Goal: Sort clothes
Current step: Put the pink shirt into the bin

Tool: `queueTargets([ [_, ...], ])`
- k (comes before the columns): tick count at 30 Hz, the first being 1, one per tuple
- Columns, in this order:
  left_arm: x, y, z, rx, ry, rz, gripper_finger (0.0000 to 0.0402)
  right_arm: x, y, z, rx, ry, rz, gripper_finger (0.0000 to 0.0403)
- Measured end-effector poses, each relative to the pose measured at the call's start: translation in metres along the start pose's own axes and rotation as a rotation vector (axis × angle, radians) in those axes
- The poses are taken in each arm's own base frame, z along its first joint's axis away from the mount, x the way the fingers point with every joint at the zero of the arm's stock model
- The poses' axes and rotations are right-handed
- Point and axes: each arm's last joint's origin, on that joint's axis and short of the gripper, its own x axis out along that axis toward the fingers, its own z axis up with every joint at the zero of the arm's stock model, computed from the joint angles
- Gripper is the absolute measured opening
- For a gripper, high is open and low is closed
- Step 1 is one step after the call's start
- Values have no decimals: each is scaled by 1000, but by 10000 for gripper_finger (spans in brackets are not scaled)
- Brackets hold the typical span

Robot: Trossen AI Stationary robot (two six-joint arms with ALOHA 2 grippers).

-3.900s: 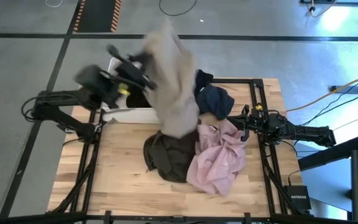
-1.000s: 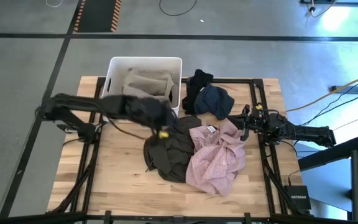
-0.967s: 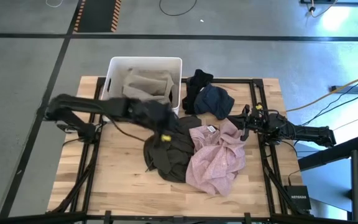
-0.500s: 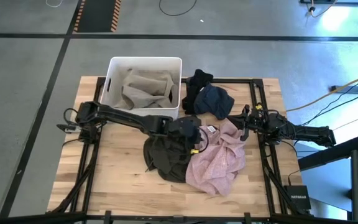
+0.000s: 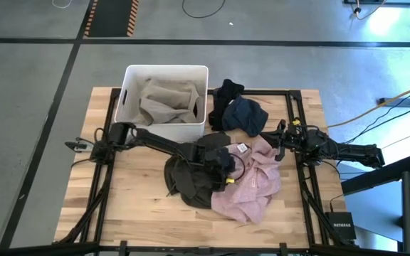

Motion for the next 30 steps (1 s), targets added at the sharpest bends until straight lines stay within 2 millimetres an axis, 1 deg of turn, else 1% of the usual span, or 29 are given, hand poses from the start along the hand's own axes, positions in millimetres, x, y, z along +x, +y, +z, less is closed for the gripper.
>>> queueTargets([
  [4, 11, 3, -10, 110, 37, 20, 234, 0, 0, 0, 0, 0, 0, 15],
  [6, 16, 2, -14, 174, 58, 35, 215, 0, 0, 0, -1, 1, -1, 15],
  [9, 19, -2, -17, 247, 68, 57, 155, 0, 0, 0, -1, 0, -1, 15],
  [11, 19, -5, -18, 322, 88, 124, 99, 0, 0, 0, -1, 1, -1, 15],
  [13, 18, -10, -19, 409, 115, 236, 38, 0, 0, 0, -1, 0, -1, 15],
  [14, 17, -13, -19, 451, 127, 292, 21, 0, 0, 0, -1, 1, -1, 15],
  [15, 16, -16, -17, 482, 127, 345, 15, 0, 0, 0, -1, 1, -1, 15],
  [17, 10, -21, -11, 545, 111, 427, 18, 0, 0, 0, -1, 2, -1, 15],
  [19, 1, -28, -1, 599, 76, 489, 20, 0, 0, 0, -2, 4, -2, 15],
  [21, -12, -36, 12, 644, 41, 538, 11, 0, 0, 0, -2, 4, -2, 15],
  [24, -37, -44, 31, 660, -31, 579, 7, 0, 0, -1, -2, 8, -3, 15],
  [26, -58, -47, 43, 649, -69, 613, 10, 0, 0, -1, -2, 8, -2, 15],
  [30, -104, -43, 66, 632, -119, 733, 6, 0, 0, -1, -2, 8, -3, 15],
])
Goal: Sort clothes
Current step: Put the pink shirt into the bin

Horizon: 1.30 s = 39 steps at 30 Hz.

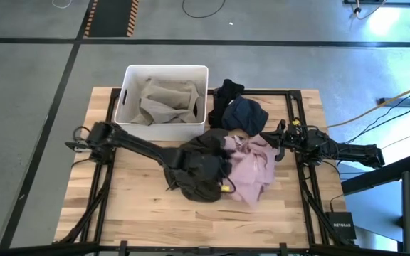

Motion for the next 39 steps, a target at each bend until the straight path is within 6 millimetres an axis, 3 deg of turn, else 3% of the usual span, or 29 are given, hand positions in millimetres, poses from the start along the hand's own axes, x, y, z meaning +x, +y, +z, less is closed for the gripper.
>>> queueTargets([
  [11, -76, 130, 10, -114, -130, 327, 5, 0, 0, 0, 0, 1, -2, 15],
  [21, -143, 234, -23, -236, -140, 642, 5, 0, 0, 0, 0, 1, -3, 15],
  [27, -169, 272, -50, -330, -104, 763, 4, 0, 0, 0, 0, 1, -4, 15],
  [31, -183, 293, -69, -369, 35, 884, 3, 0, 0, 0, 0, 1, -4, 15],
  [39, -196, 309, -92, -475, 189, 991, 3, 0, 0, 0, 0, 1, -4, 15],
])
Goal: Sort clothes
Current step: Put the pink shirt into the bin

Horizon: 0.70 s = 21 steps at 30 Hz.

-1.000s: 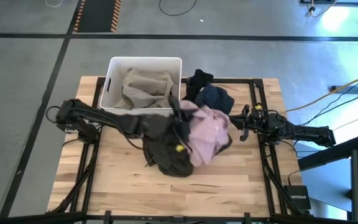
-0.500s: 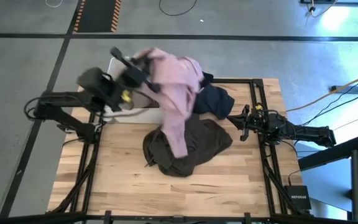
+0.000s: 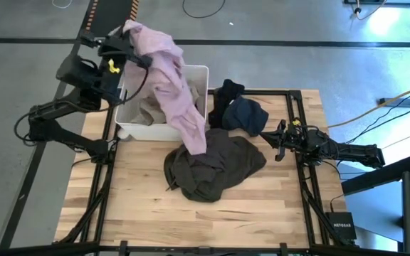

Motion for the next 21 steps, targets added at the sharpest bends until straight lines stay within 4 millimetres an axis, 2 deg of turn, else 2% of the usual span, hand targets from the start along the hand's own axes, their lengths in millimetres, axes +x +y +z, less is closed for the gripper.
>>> queueTargets([
  [5, 4, -18, -18, 69, 86, -81, 7, 0, 0, 0, 0, 0, 0, 15],
  [10, 11, -43, -52, 4, 199, -328, 9, 0, 0, 0, 0, 0, 0, 15],
  [16, 28, -74, -104, -78, 562, -659, 10, 0, -1, 0, 0, -9, -21, 15],
  [21, 34, -113, -146, -27, 785, -821, 10, 0, -1, 1, 1, -13, -30, 15],
])
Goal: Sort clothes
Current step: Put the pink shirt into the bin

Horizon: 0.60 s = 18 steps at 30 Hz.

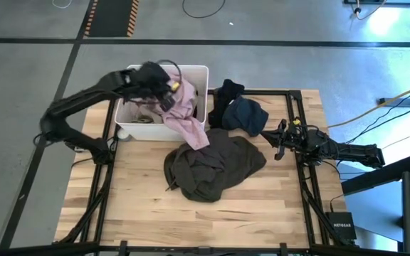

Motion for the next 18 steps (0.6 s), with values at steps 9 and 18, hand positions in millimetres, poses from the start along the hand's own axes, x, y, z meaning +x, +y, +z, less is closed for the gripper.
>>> queueTargets([
  [9, 80, -16, -35, 50, 312, 31, 37, 0, 0, 0, 0, 6, 15, 15],
  [18, 73, -3, -23, 31, 365, 6, 145, 0, 0, 0, 0, 5, 15, 15],
])
